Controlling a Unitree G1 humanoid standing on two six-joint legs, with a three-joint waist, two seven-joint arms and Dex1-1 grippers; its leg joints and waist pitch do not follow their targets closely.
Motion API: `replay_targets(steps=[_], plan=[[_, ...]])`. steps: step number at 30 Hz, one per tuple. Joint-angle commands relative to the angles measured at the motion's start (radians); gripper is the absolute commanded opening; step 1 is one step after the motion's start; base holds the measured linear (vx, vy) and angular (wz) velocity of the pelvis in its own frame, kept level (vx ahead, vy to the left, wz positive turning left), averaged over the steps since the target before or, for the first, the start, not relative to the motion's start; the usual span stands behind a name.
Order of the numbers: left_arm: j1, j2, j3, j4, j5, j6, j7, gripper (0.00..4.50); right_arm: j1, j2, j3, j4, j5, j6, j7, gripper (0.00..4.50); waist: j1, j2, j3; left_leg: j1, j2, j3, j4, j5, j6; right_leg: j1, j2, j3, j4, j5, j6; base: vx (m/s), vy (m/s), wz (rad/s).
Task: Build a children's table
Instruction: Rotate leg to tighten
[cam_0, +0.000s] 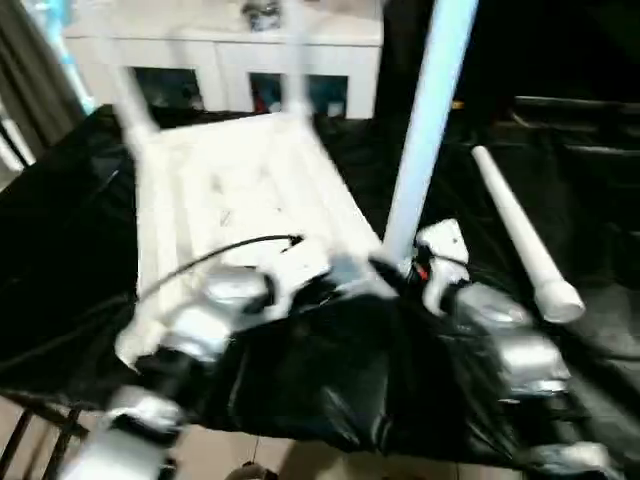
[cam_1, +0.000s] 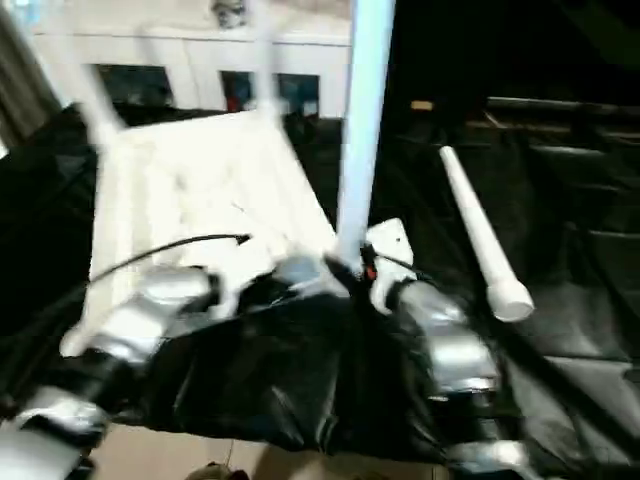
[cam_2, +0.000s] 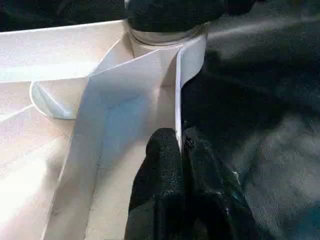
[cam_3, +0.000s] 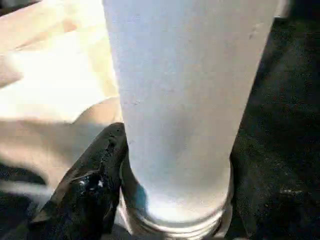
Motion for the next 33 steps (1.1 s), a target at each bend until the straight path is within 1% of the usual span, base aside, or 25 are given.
replay_targets(steps=[1,2,3,6,7,8,10,11,12,13,14,15,17,18,19,21,22,23,24,25,27,29,30,32,33], plan=[[-0.043,-0.070,-0.034,-0.035,-0.006,-0.001,0.043,0.00,-0.006,0.094,0.084,0.035,0.029,0.024,0.010,2.69,0.001,-0.008,-0.055,0.019,0.026,-0.015,-0.080,-0.366,-0.015,0.030,-0.053,0.037,-0.106,-0.453,-0.132,0.000,0.000,0.00],[-0.043,-0.077,-0.042,-0.038,-0.001,0.001,0.041,0.00,-0.011,0.107,0.093,0.036,0.020,0.006,0.005,3.24,-0.002,-0.006,-0.054,0.018,0.026,-0.016,-0.081,-0.373,-0.012,0.029,-0.052,0.037,-0.107,-0.446,-0.132,0.000,0.000,0.00],[-0.043,-0.077,-0.042,-0.038,-0.001,0.001,0.041,0.00,-0.011,0.107,0.093,0.036,0.020,0.006,0.005,3.38,-0.002,-0.006,-0.054,0.016,0.026,-0.016,-0.082,-0.372,-0.011,0.031,-0.052,0.037,-0.106,-0.440,-0.131,0.000,0.000,0.00],[-0.032,-0.065,-0.068,-0.061,0.007,-0.020,-0.001,0.00,-0.016,0.116,0.106,0.024,0.009,-0.015,0.024,3.47,-0.003,-0.005,-0.056,0.012,0.027,-0.016,-0.083,-0.353,-0.002,0.035,-0.051,0.038,-0.101,-0.385,-0.141,0.000,0.000,0.00],[-0.027,-0.054,-0.069,-0.070,0.004,-0.023,-0.016,0.00,-0.014,0.103,0.106,0.016,0.011,-0.012,0.042,3.81,-0.003,-0.005,-0.057,0.013,0.028,-0.015,-0.083,-0.347,-0.002,0.034,-0.050,0.039,-0.099,-0.369,-0.146,0.000,0.000,0.00],[-0.026,-0.051,-0.069,-0.073,0.004,-0.023,-0.019,0.00,-0.013,0.100,0.106,0.014,0.010,-0.012,0.045,3.81,-0.004,-0.004,-0.058,0.011,0.028,-0.014,-0.082,-0.336,0.001,0.036,-0.049,0.040,-0.095,-0.337,-0.156,0.000,0.000,0.00],[-0.014,-0.014,-0.067,-0.085,-0.001,-0.044,-0.060,0.00,-0.003,0.044,0.117,-0.006,0.014,-0.015,0.122,3.89,-0.005,-0.005,-0.060,0.009,0.029,-0.015,-0.081,-0.330,0.006,0.041,-0.049,0.039,-0.090,-0.304,-0.165,0.000,0.000,0.00],[-0.013,-0.008,-0.066,-0.087,-0.001,-0.044,-0.065,0.00,-0.002,0.035,0.120,-0.008,0.014,-0.015,0.134,4.10,-0.005,-0.005,-0.060,0.007,0.029,-0.013,-0.080,-0.313,0.013,0.042,-0.049,0.040,-0.088,-0.275,-0.174,0.000,0.000,0.00],[-0.007,0.010,-0.064,-0.091,-0.006,-0.057,-0.086,0.00,0.002,0.002,0.129,-0.013,0.011,-0.022,0.174,4.26,-0.005,-0.005,-0.063,0.007,0.029,-0.012,-0.077,-0.296,0.018,0.044,-0.050,0.040,-0.085,-0.252,-0.184,0.000,0.000,0.00],[-0.006,0.013,-0.063,-0.091,-0.007,-0.059,-0.090,0.00,0.002,-0.003,0.130,-0.014,0.011,-0.022,0.181,4.33,-0.004,-0.004,-0.063,0.007,0.029,-0.012,-0.077,-0.290,0.021,0.044,-0.050,0.040,-0.085,-0.245,-0.188,0.000,0.000,0.00],[0.000,0.026,-0.060,-0.096,-0.014,-0.068,-0.109,0.00,0.005,-0.030,0.135,-0.020,0.012,-0.024,0.216,4.33,-0.002,-0.005,-0.065,0.008,0.029,-0.010,-0.073,-0.272,0.029,0.045,-0.050,0.040,-0.082,-0.215,-0.198,0.000,0.000,0.00],[0.010,0.052,-0.052,-0.108,-0.034,-0.080,-0.153,0.00,0.008,-0.078,0.139,-0.030,0.023,-0.027,0.291,4.33,-0.001,-0.003,-0.065,0.007,0.030,-0.010,-0.072,-0.255,0.037,0.047,-0.049,0.040,-0.078,-0.182,-0.208,0.000,0.000,0.00],[0.017,0.070,-0.046,-0.117,-0.048,-0.084,-0.184,0.00,0.009,-0.115,0.143,-0.041,0.031,-0.029,0.348,4.33,0.002,-0.003,-0.068,0.006,0.031,-0.009,-0.069,-0.232,0.049,0.050,-0.048,0.040,-0.071,-0.129,-0.227,0.000,0.000,0.00],[0.020,0.078,-0.044,-0.120,-0.053,-0.086,-0.198,0.00,0.010,-0.131,0.146,-0.046,0.034,-0.031,0.372,4.33,0.005,-0.001,-0.068,0.010,0.033,-0.008,-0.068,-0.229,0.054,0.048,-0.047,0.040,-0.069,-0.112,-0.239,0.000,0.000,0.00],[0.024,0.095,-0.042,-0.125,-0.060,-0.092,-0.226,0.00,0.010,-0.160,0.150,-0.055,0.038,-0.033,0.419,4.33,0.006,-0.002,-0.067,0.012,0.033,-0.006,-0.067,-0.231,0.057,0.046,-0.046,0.040,-0.069,-0.107,-0.244,0.000,0.000,0.00],[0.028,0.129,-0.043,-0.127,-0.069,-0.109,-0.275,0.00,0.011,-0.213,0.160,-0.070,0.046,-0.043,0.514,4.33,0.014,-0.003,-0.068,0.011,0.034,-0.006,-0.066,-0.215,0.066,0.050,-0.046,0.039,-0.066,-0.088,-0.253,0.000,0.000,0.00],[0.029,0.144,-0.044,-0.125,-0.072,-0.116,-0.296,0.00,0.010,-0.234,0.165,-0.075,0.052,-0.043,0.554,4.33,0.017,-0.002,-0.068,0.011,0.035,-0.006,-0.066,-0.216,0.067,0.050,-0.047,0.039,-0.064,-0.090,-0.254,0.000,0.000,0.00],[0.029,0.152,-0.045,-0.124,-0.074,-0.121,-0.308,0.00,0.009,-0.248,0.168,-0.080,0.060,-0.039,0.579,4.33,0.022,-0.004,-0.067,0.011,0.036,-0.004,-0.065,-0.217,0.069,0.050,-0.047,0.040,-0.065,-0.096,-0.252,0.000,0.000,0.00],[0.028,0.172,-0.047,-0.118,-0.079,-0.132,-0.340,0.00,0.004,-0.276,0.178,-0.084,0.068,-0.038,0.630,4.33,0.025,-0.004,-0.065,0.011,0.036,-0.003,-0.067,-0.226,0.068,0.049,-0.048,0.040,-0.066,-0.113,-0.252,0.000,0.000,0.00],[0.028,0.176,-0.047,-0.116,-0.081,-0.135,-0.347,0.00,0.002,-0.283,0.181,-0.084,0.070,-0.039,0.642,4.33,0.027,-0.004,-0.065,0.013,0.036,-0.004,-0.067,-0.234,0.066,0.048,-0.048,0.040,-0.067,-0.128,-0.250,0.000,0.000,0.00],[0.026,0.189,-0.048,-0.109,-0.086,-0.146,-0.369,0.00,-0.005,-0.300,0.188,-0.085,0.079,-0.040,0.676,3.98,0.029,-0.005,-0.063,0.013,0.038,-0.004,-0.069,-0.246,0.056,0.047,-0.050,0.041,-0.069,-0.159,-0.249,0.000,0.000,0.00],[0.025,0.198,-0.049,-0.104,-0.088,-0.153,-0.383,0.00,-0.009,-0.308,0.192,-0.085,0.084,-0.037,0.697,3.93,0.030,-0.005,-0.063,0.015,0.038,-0.004,-0.069,-0.255,0.049,0.045,-0.051,0.042,-0.071,-0.179,-0.245,0.000,0.000,0.00],[0.023,0.205,-0.051,-0.097,-0.087,-0.160,-0.394,0.00,-0.015,-0.313,0.197,-0.082,0.086,-0.034,0.714,3.93,0.030,-0.006,-0.063,0.014,0.037,-0.004,-0.069,-0.259,0.046,0.045,-0.050,0.042,-0.071,-0.185,-0.244,0.000,0.000,0.00],[0.020,0.212,-0.050,-0.089,-0.086,-0.168,-0.409,0.00,-0.021,-0.320,0.205,-0.079,0.087,-0.030,0.738,3.64,0.030,-0.006,-0.063,0.013,0.037,-0.004,-0.069,-0.256,0.046,0.046,-0.051,0.042,-0.071,-0.187,-0.242,0.000,0.000,0.00],[0.018,0.215,-0.049,-0.086,-0.086,-0.171,-0.413,0.00,-0.022,-0.323,0.209,-0.078,0.084,-0.035,0.746,3.64,0.031,-0.007,-0.063,0.014,0.037,-0.004,-0.069,-0.257,0.046,0.045,-0.051,0.042,-0.072,-0.197,-0.240,0.000,0.000,0.00]])
